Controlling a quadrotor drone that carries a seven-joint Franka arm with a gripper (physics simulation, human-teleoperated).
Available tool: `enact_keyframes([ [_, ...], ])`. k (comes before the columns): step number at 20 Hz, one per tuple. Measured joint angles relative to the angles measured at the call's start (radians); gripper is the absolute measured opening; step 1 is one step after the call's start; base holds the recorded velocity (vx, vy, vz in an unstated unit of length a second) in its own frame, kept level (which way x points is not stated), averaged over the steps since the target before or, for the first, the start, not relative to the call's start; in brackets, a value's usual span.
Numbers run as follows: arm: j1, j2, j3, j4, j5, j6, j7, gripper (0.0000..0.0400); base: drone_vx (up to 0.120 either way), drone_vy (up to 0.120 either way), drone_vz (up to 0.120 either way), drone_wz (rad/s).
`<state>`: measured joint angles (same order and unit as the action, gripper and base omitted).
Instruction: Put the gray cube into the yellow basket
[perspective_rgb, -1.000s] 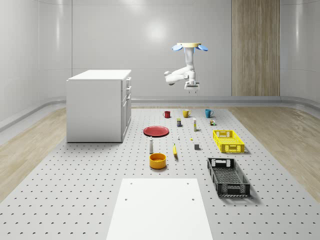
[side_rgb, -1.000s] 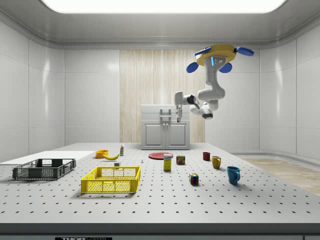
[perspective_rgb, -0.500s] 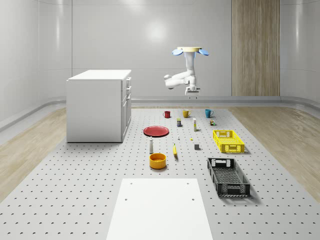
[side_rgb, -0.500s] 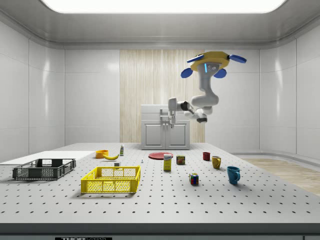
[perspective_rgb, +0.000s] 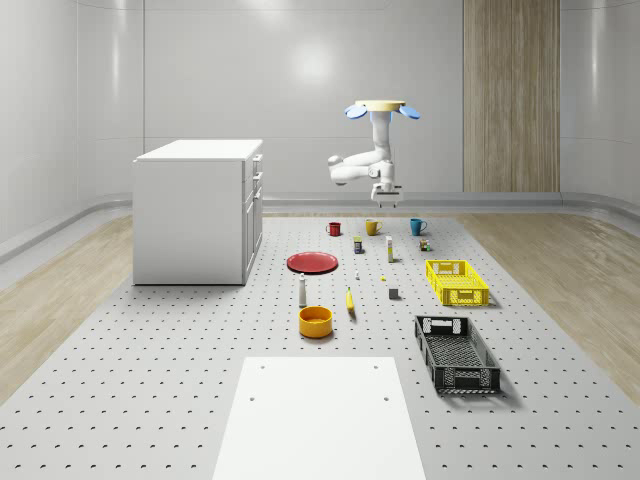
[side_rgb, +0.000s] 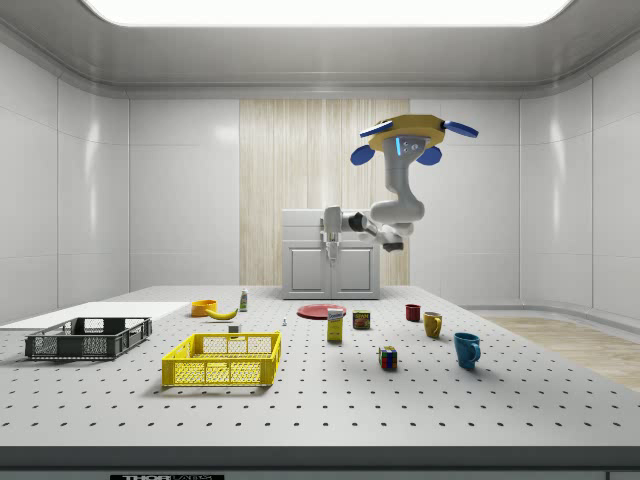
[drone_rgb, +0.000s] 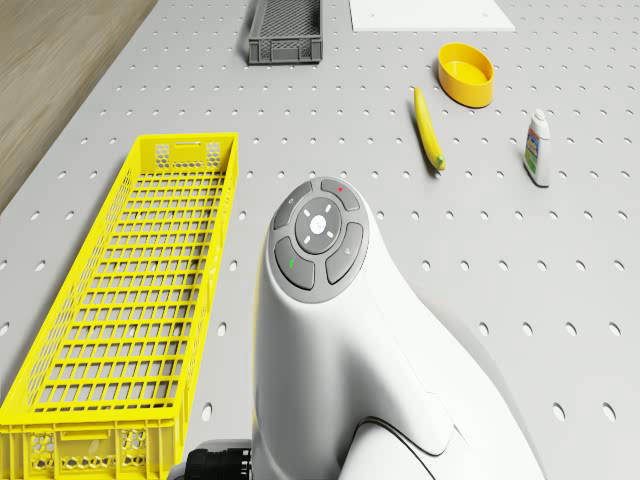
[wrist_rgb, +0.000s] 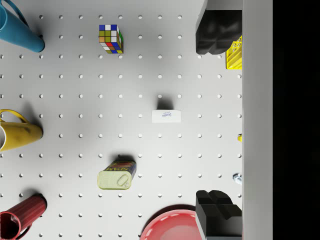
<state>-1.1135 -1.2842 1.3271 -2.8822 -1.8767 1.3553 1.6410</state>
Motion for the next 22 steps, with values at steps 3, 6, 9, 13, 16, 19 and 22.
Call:
enact_keyframes([
  [3, -0.003, -0.012, 0.003, 0.001, 0.006, 0.011, 0.003, 0.04, 0.12, 0.0, -0.12, 0.0],
  [6, -0.006, -0.023, 0.005, 0.001, 0.011, 0.021, 0.006, 0.04, 0.12, 0.0, -0.12, 0.0],
  [9, -0.009, -0.034, 0.008, 0.002, 0.016, 0.031, 0.008, 0.04, 0.12, 0.0, -0.013, 0.0],
  [13, -0.013, -0.048, 0.011, 0.003, 0.022, 0.045, 0.012, 0.04, 0.12, 0.0, -0.11, 0.0],
  [16, -0.016, -0.058, 0.013, 0.003, 0.027, 0.054, 0.014, 0.04, 0.12, 0.0, -0.12, 0.0],
  [19, -0.018, -0.068, 0.015, 0.004, 0.031, 0.063, 0.016, 0.04, 0.12, 0.0, -0.04, 0.0],
  [22, -0.021, -0.078, 0.017, 0.004, 0.036, 0.072, 0.019, 0.04, 0.12, 0.0, -0.12, 0.0],
])
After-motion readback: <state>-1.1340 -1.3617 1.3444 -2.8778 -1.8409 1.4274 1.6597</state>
